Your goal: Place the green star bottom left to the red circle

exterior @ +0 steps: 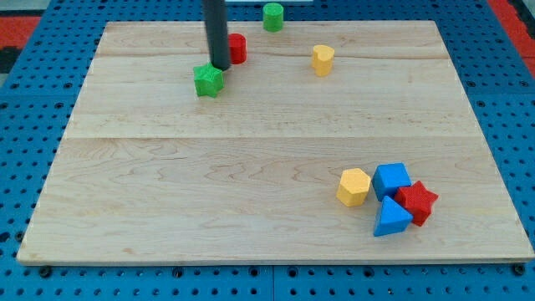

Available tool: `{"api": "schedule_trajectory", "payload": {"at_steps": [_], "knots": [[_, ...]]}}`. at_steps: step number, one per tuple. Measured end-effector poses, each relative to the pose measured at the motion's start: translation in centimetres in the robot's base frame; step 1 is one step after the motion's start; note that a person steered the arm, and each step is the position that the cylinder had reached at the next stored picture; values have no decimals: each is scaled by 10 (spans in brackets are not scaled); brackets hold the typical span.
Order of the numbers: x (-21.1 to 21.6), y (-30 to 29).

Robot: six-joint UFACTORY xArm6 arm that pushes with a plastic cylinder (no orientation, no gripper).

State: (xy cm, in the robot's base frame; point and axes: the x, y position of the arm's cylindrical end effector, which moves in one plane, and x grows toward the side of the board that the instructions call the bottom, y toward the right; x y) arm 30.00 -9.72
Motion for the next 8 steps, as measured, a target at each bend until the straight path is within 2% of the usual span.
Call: {"api": "schedule_trajectory", "payload": {"at_steps": [1,2,5,6,7,8], "knots": [[9,-36],[21,-45],[-70,-104],[-70,-130],[-47,-103],[2,-47]]}}
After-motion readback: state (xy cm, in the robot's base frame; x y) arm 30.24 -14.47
